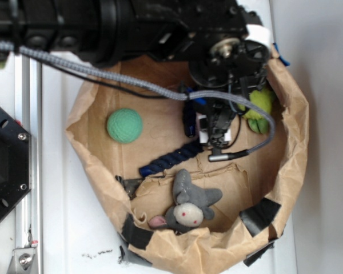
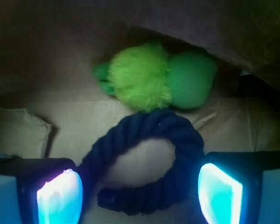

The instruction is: Grab the blue rope.

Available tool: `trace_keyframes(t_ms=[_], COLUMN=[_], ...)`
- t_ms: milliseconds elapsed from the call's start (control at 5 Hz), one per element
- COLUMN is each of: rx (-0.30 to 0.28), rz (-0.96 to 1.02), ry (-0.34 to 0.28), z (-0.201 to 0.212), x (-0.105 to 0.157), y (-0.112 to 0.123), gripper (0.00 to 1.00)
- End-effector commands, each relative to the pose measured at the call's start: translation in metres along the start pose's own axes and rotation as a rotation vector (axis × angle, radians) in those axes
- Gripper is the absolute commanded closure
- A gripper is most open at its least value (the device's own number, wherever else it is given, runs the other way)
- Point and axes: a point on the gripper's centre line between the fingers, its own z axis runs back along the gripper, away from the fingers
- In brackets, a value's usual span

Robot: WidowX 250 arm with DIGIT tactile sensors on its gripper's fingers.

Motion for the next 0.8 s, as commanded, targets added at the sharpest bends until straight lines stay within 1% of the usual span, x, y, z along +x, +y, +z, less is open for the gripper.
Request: trace_keyframes(t_ms=[0, 200, 400, 600], rx=[0.017, 0.06, 0.082, 0.089], rz=[0.02, 0.027, 0.039, 0.04], ry=[-0.118, -0.124, -0.122, -0.12], z=[0.002, -0.005, -0.008, -0.009], x=[0.012, 0.012, 0.012, 0.012], y=[0.018, 0.022, 0.025, 0.026], gripper=[0.0, 0.0, 0.0, 0.0])
